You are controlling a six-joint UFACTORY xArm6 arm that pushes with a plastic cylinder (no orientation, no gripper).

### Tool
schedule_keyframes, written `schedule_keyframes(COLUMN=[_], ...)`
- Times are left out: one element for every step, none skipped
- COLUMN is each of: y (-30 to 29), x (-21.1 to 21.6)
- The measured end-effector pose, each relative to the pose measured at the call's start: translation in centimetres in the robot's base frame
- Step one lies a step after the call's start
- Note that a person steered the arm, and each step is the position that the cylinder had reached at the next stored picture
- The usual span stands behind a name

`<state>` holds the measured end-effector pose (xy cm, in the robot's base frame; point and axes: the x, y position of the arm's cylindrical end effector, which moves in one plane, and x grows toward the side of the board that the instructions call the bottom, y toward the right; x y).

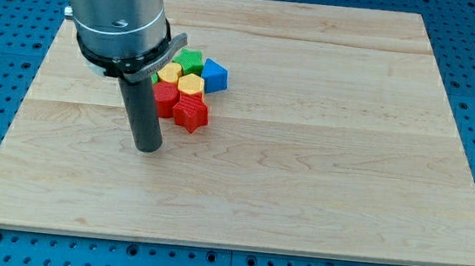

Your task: Push red star beside yellow hexagon

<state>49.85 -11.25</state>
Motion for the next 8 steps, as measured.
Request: schedule_keyframes(y=[0.0,0.0,0.4,0.4,0.6,0.7,2.1,4.5], x=[-1.5,-3.7,-4.3,-4.3,-4.0,-4.0,-4.1,-4.1])
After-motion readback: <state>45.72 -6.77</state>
